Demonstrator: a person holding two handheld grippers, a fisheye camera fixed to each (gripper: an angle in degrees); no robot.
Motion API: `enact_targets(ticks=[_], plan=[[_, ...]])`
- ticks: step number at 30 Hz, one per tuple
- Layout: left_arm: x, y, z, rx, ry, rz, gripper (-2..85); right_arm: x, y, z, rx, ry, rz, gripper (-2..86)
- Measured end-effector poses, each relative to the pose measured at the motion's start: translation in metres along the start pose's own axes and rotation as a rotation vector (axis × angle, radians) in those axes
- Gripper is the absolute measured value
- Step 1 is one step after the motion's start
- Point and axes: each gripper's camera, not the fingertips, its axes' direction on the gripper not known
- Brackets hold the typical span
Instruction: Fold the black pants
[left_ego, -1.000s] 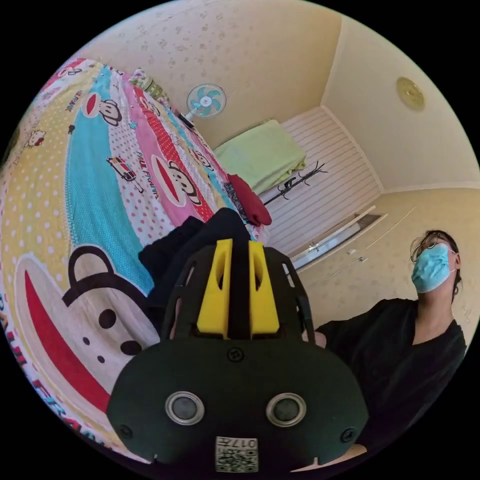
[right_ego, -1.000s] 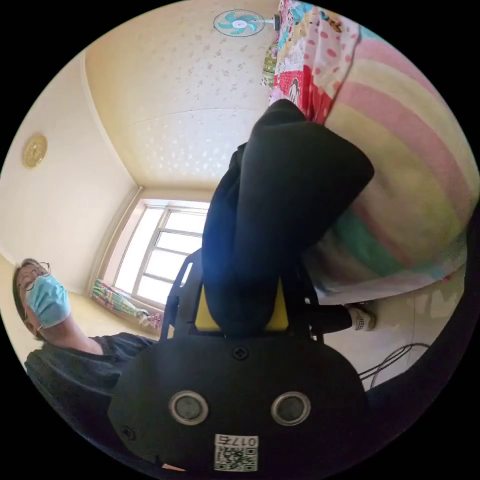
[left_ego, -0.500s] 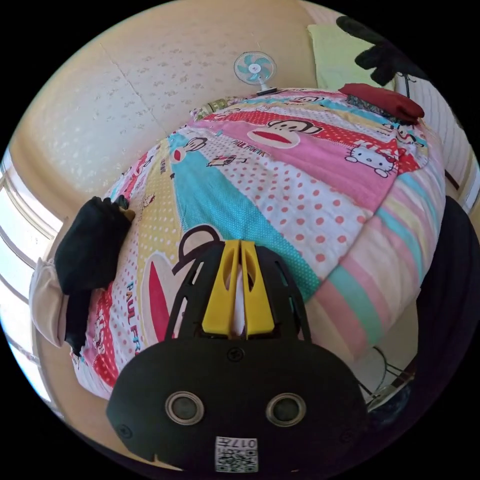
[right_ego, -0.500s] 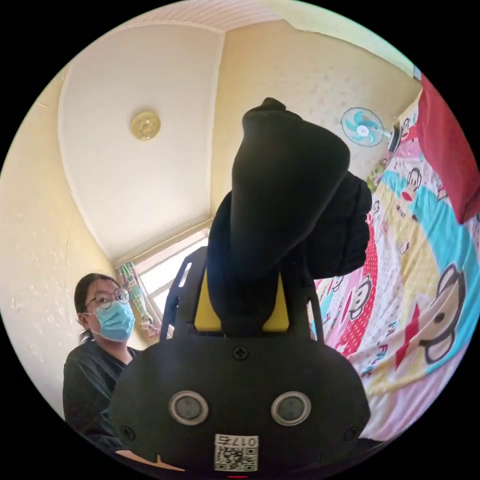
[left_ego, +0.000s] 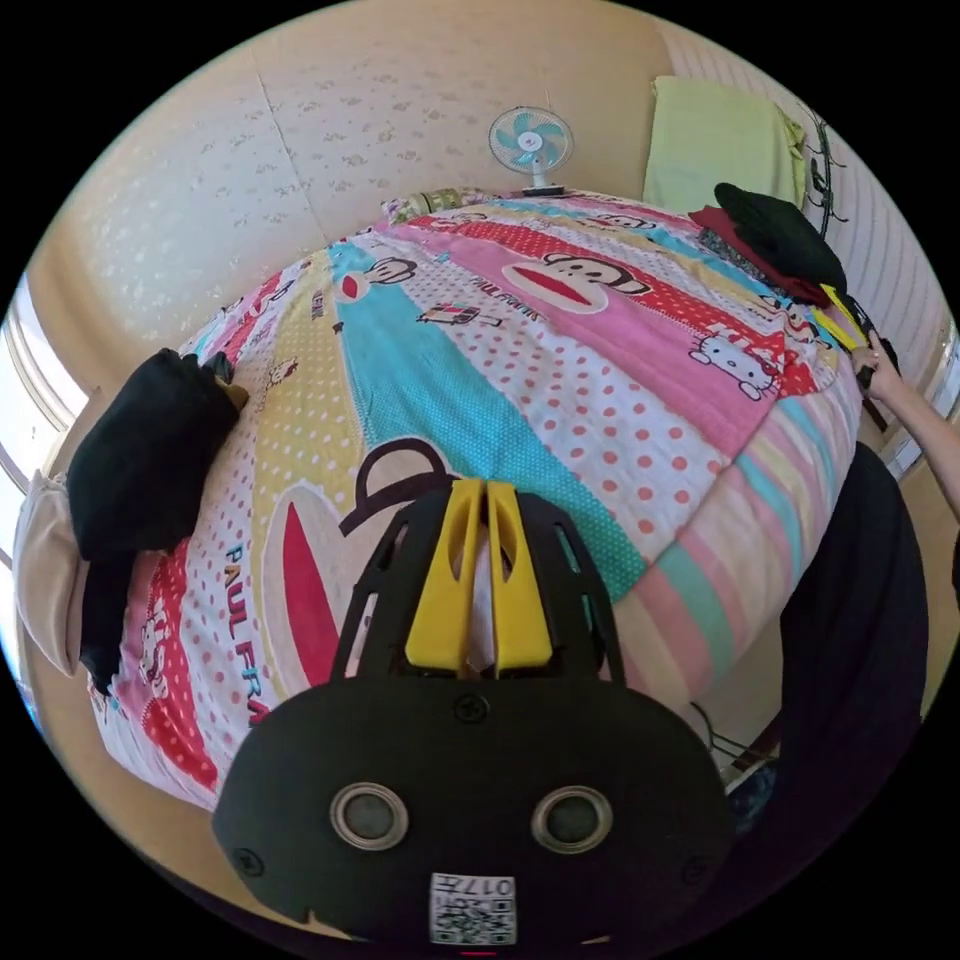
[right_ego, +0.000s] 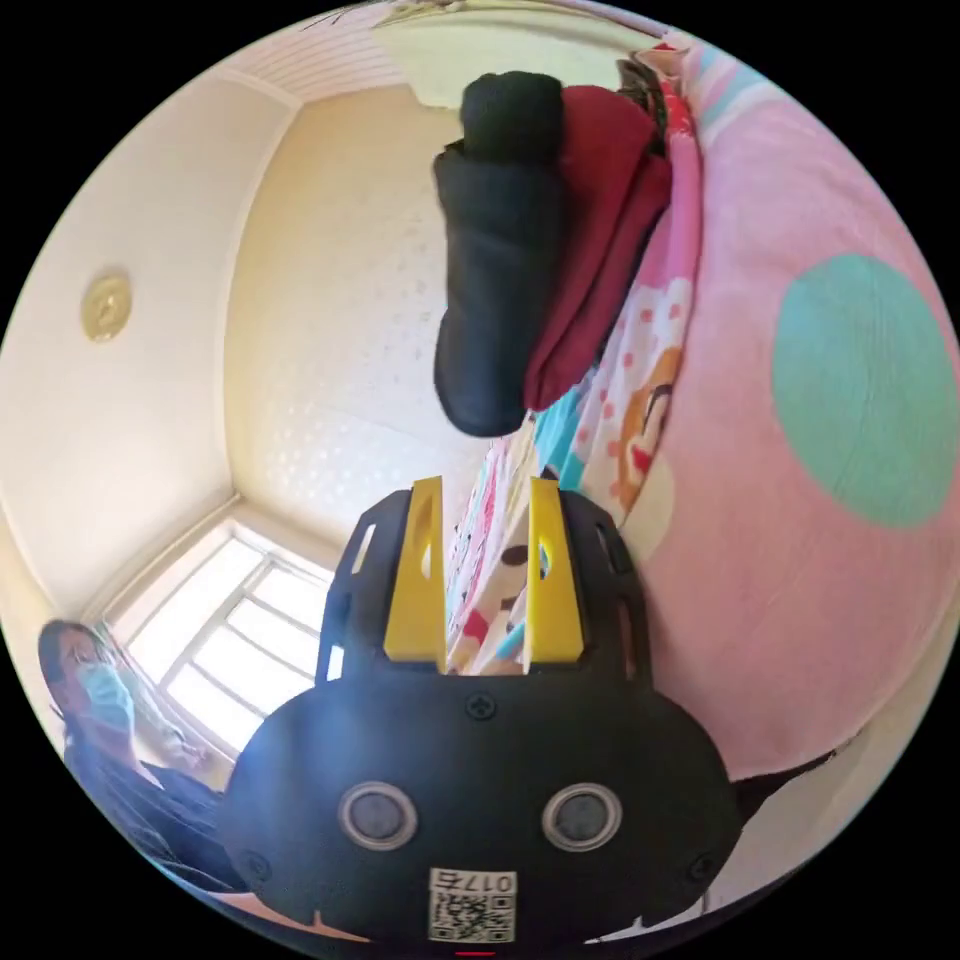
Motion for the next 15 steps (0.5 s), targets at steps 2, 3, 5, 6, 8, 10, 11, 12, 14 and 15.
enact_targets(ticks=[2, 3, 5, 6, 8, 10, 11, 12, 14, 15], plan=[[-0.026, 0.006, -0.018, 0.033, 0.076, -0.135, 8.3, -0.055, 0.059, 0.051, -0.073, 0.056, -0.205, 15.7], [-0.041, 0.009, -0.033, 0.104, 0.098, -0.203, 9.4, -0.069, 0.072, 0.070, -0.112, 0.051, -0.253, 16.5], [-0.053, 0.004, -0.052, 0.215, 0.072, -0.242, 10.6, -0.122, 0.118, 0.162, -0.258, 0.102, -0.417, 20.2], [-0.057, -0.009, -0.057, 0.243, 0.044, -0.244, 11.6, -0.133, 0.129, 0.185, -0.274, 0.133, -0.445, 21.1], [-0.065, -0.035, -0.052, 0.229, 0.050, -0.293, 13.8, -0.163, 0.168, 0.273, -0.280, 0.258, -0.479, 22.7], [-0.078, -0.066, -0.026, 0.154, 0.061, -0.427, 17.4, -0.172, 0.196, 0.339, -0.373, 0.314, -0.453, 22.7], [-0.079, -0.070, -0.016, 0.130, 0.044, -0.454, 17.7, -0.168, 0.219, 0.383, -0.462, 0.414, -0.457, 22.5], [-0.081, -0.074, 0.010, 0.066, 0.011, -0.500, 18.2, -0.161, 0.233, 0.403, -0.498, 0.491, -0.459, 22.4], [-0.077, -0.067, 0.054, -0.028, -0.023, -0.507, 18.4, -0.108, 0.299, 0.470, -0.641, 0.834, -0.476, 22.1], [-0.073, -0.064, 0.050, 0.012, -0.053, -0.496, 18.3, -0.110, 0.313, 0.474, -0.607, 0.868, -0.546, 22.1]])
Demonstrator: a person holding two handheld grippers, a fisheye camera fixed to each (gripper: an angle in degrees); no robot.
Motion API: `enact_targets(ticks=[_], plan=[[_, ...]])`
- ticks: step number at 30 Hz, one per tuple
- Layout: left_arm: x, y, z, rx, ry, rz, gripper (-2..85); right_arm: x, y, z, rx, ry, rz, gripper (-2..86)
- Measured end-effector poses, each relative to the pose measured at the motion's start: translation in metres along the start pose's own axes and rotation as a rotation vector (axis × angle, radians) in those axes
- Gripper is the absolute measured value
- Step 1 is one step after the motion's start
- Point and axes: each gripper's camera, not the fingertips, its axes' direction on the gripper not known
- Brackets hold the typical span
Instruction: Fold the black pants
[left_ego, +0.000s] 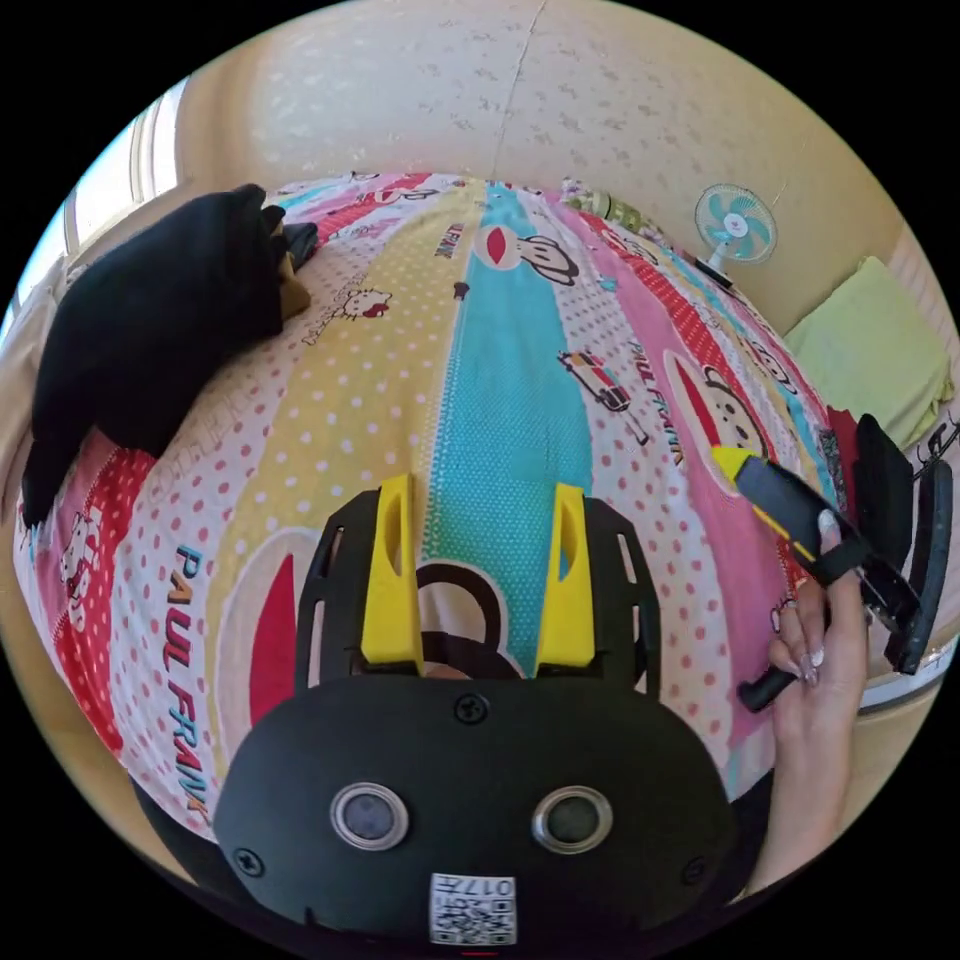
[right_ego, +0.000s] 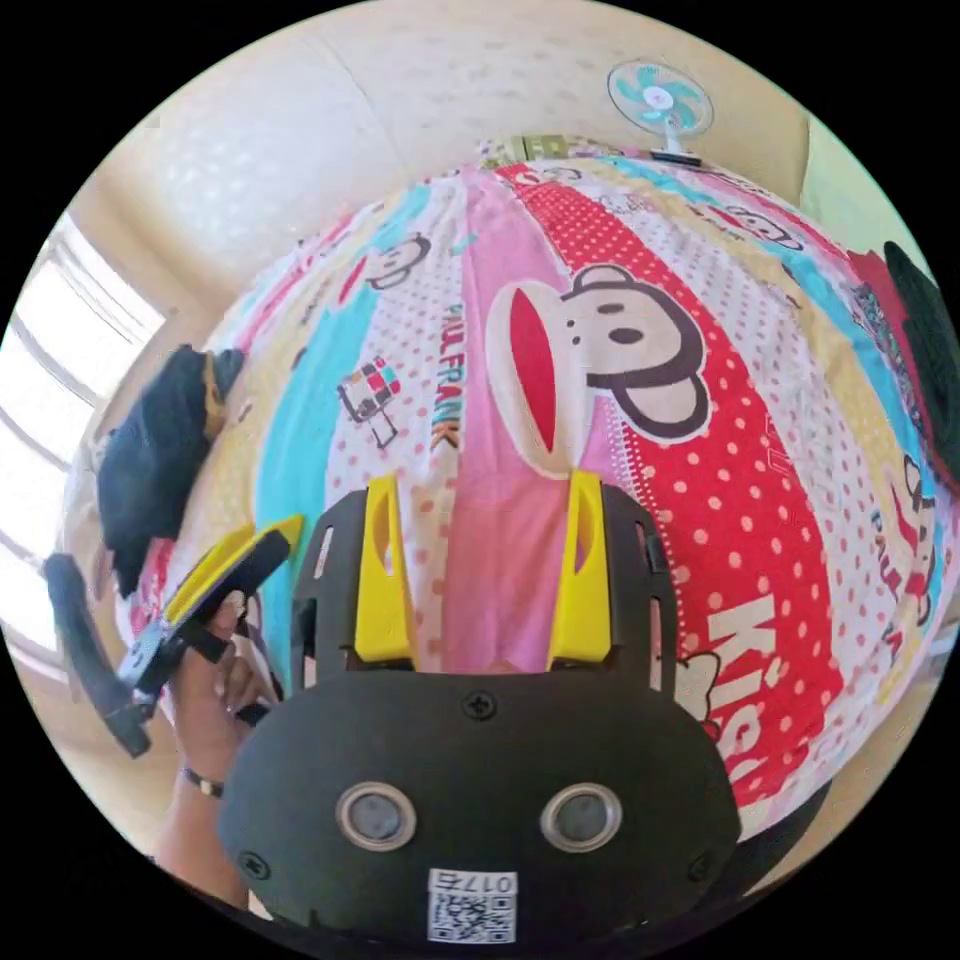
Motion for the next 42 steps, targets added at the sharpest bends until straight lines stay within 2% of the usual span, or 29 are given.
enact_targets(ticks=[2, 6, 11, 20, 42], plan=[[0.008, -0.004, 0.001, -0.022, -0.058, 0.018, 18.2, -0.019, 0.006, 0.022, -0.013, 0.098, -0.036, 21.8], [-0.001, -0.006, 0.001, -0.018, -0.035, 0.001, 18.1, 0.004, 0.018, 0.046, 0.004, -0.016, 0.028, 21.3], [-0.002, -0.009, -0.003, -0.011, -0.020, 0.023, 18.9, -0.003, 0.034, 0.083, 0.003, 0.057, -0.008, 20.7], [-0.003, -0.017, -0.003, -0.031, -0.063, 0.038, 19.4, 0.016, 0.056, 0.127, 0.002, 0.063, -0.010, 20.5], [-0.014, -0.026, -0.006, -0.035, -0.076, 0.036, 18.6, 0.085, 0.088, 0.172, 0.001, 0.073, -0.014, 20.4]])
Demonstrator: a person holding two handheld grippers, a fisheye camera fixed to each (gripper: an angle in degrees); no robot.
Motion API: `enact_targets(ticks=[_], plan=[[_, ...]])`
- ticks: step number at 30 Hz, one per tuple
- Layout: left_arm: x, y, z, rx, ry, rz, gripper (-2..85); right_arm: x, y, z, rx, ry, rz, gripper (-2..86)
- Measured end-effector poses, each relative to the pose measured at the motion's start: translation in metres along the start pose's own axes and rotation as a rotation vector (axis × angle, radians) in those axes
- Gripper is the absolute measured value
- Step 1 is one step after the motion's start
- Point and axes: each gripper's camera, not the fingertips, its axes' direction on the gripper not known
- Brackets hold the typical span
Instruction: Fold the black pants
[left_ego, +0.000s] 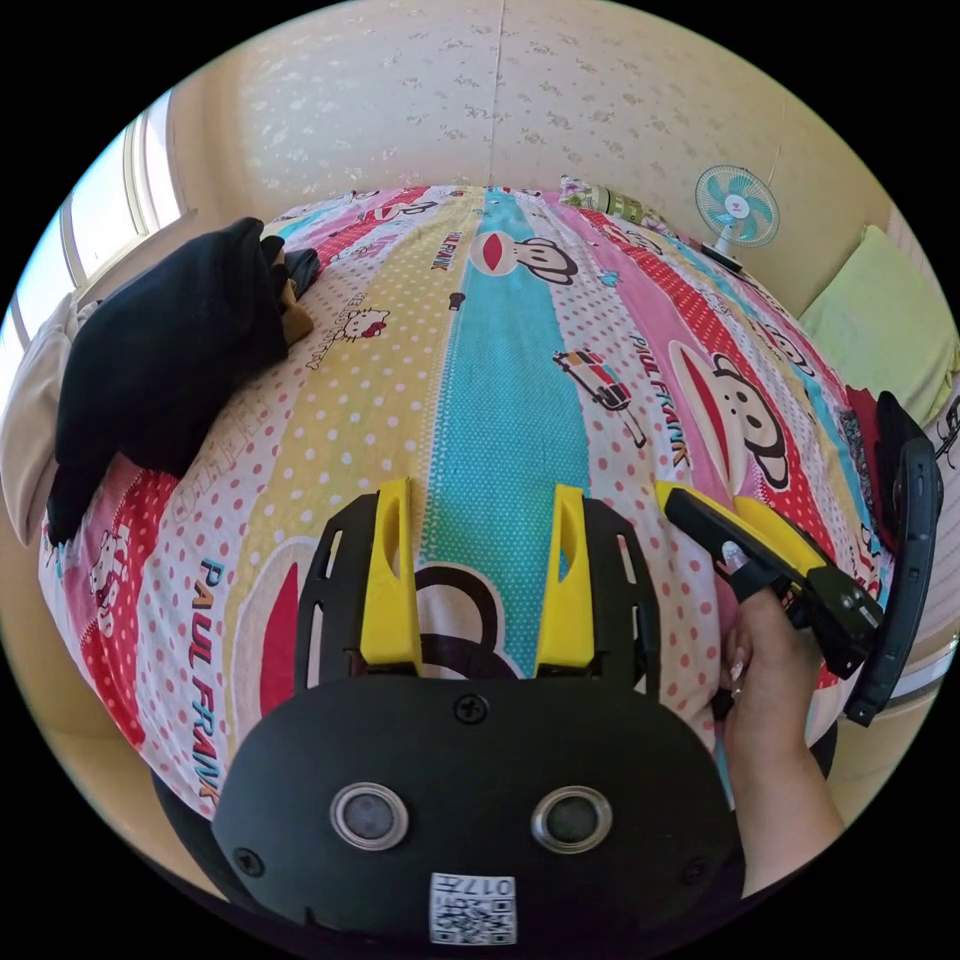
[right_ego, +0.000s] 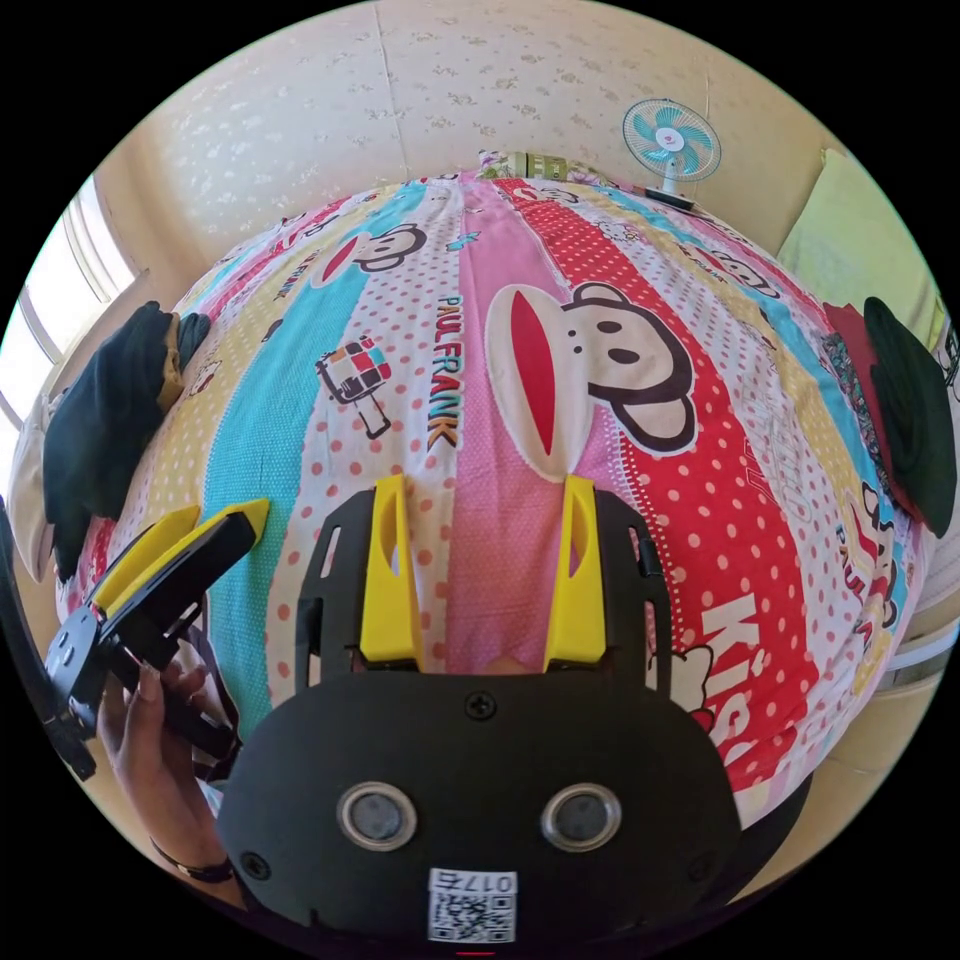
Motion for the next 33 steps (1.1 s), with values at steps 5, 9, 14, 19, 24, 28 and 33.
enact_targets(ticks=[5, 9, 14, 19, 24, 28, 33], plan=[[-0.002, -0.001, -0.001, 0.000, -0.001, 0.000, 18.6, 0.017, 0.004, 0.003, 0.001, 0.000, 0.000, 20.4], [-0.003, -0.002, -0.001, 0.000, -0.001, -0.001, 18.6, 0.028, 0.006, 0.003, 0.000, 0.004, -0.001, 20.4], [-0.004, -0.003, -0.002, -0.002, -0.006, 0.001, 18.6, 0.043, 0.009, 0.002, 0.002, 0.007, -0.002, 20.4], [-0.004, -0.004, -0.002, -0.004, -0.011, 0.003, 18.6, 0.054, 0.010, 0.000, 0.005, 0.015, -0.006, 20.4], [-0.005, -0.004, -0.003, -0.004, -0.010, 0.001, 18.6, 0.066, 0.011, -0.004, 0.011, 0.007, -0.003, 20.4], [-0.004, -0.005, -0.003, -0.006, -0.015, 0.003, 18.6, 0.074, 0.011, -0.008, 0.012, 0.012, -0.005, 20.4], [-0.005, -0.005, -0.004, -0.005, -0.015, 0.002, 18.6, 0.083, 0.011, -0.013, 0.014, 0.010, -0.005, 20.4]])
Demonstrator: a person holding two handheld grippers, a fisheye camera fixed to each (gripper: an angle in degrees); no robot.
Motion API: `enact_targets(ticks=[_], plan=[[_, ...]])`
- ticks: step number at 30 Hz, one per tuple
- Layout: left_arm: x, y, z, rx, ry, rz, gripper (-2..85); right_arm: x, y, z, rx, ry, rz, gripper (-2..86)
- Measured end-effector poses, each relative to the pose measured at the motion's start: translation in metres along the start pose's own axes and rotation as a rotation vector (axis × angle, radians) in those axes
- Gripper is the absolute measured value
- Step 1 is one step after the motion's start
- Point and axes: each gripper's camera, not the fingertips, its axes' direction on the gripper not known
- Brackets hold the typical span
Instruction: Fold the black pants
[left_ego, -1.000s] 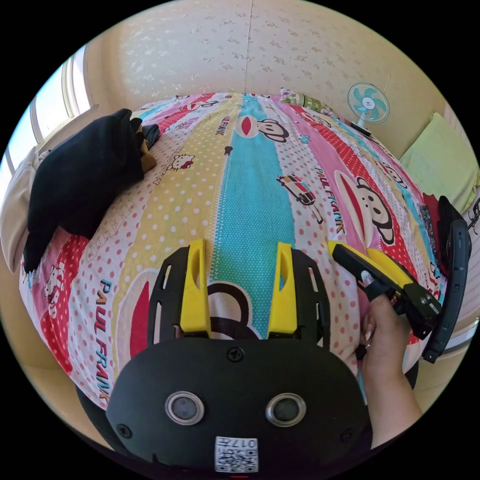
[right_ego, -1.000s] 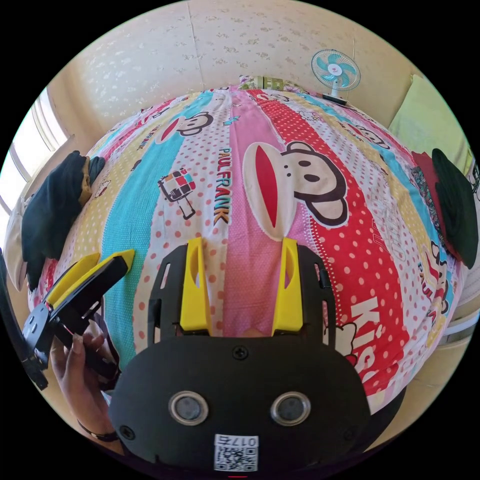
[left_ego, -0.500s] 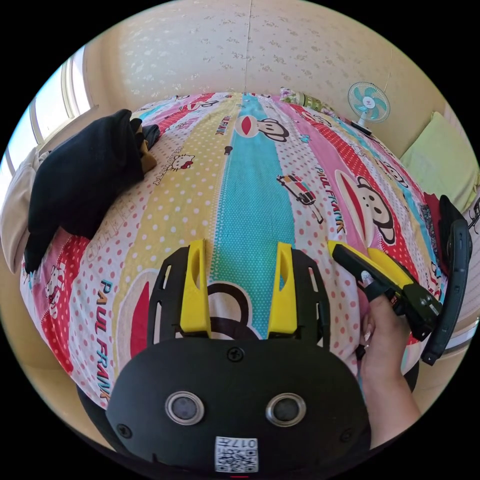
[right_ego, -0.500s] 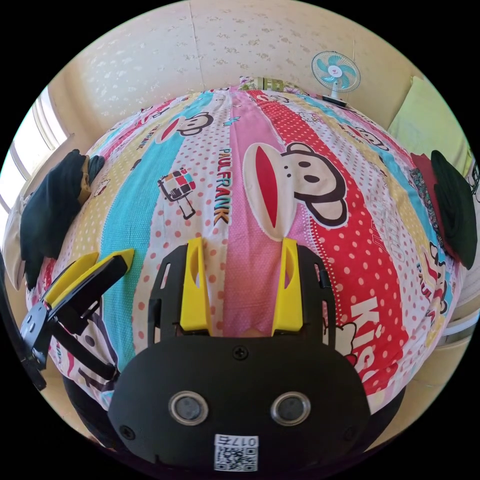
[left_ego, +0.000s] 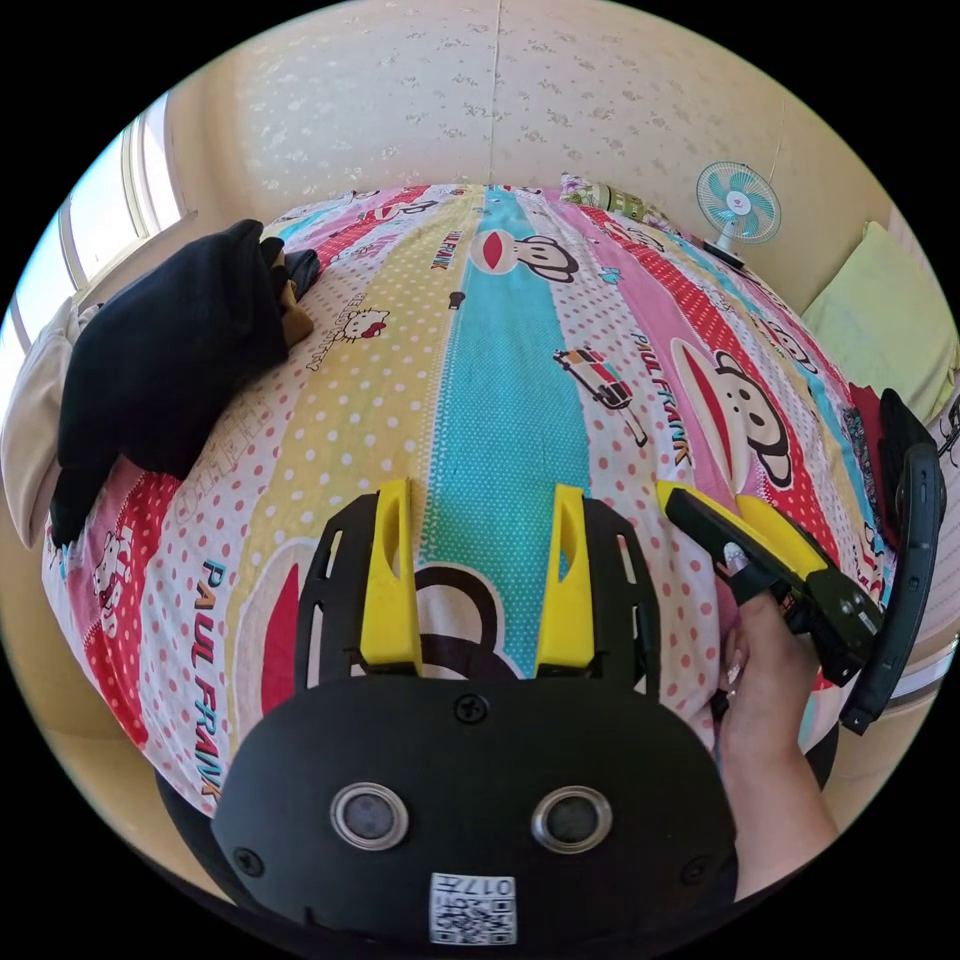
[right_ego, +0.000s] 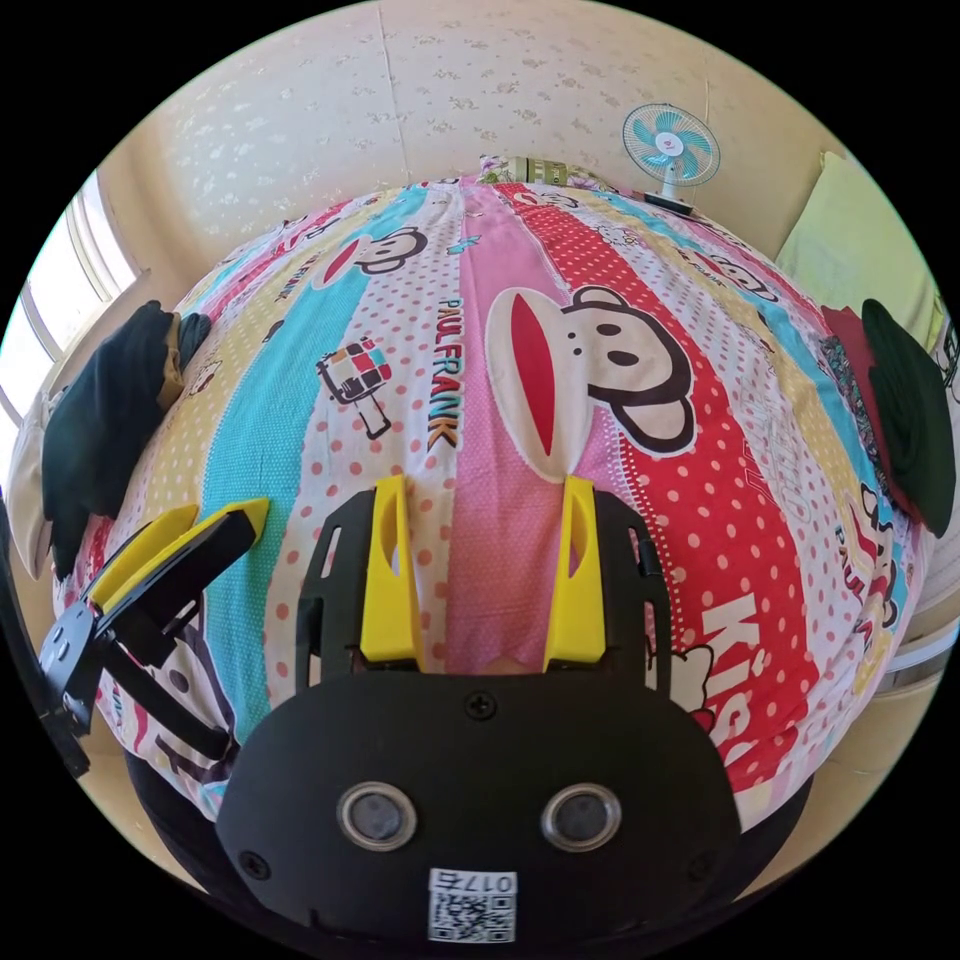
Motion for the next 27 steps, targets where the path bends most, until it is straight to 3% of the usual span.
enact_targets(ticks=[27], plan=[[0.002, 0.002, -0.002, -0.001, -0.002, -0.002, 18.6, 0.023, -0.010, -0.031, 0.002, 0.002, 0.001, 20.3]])
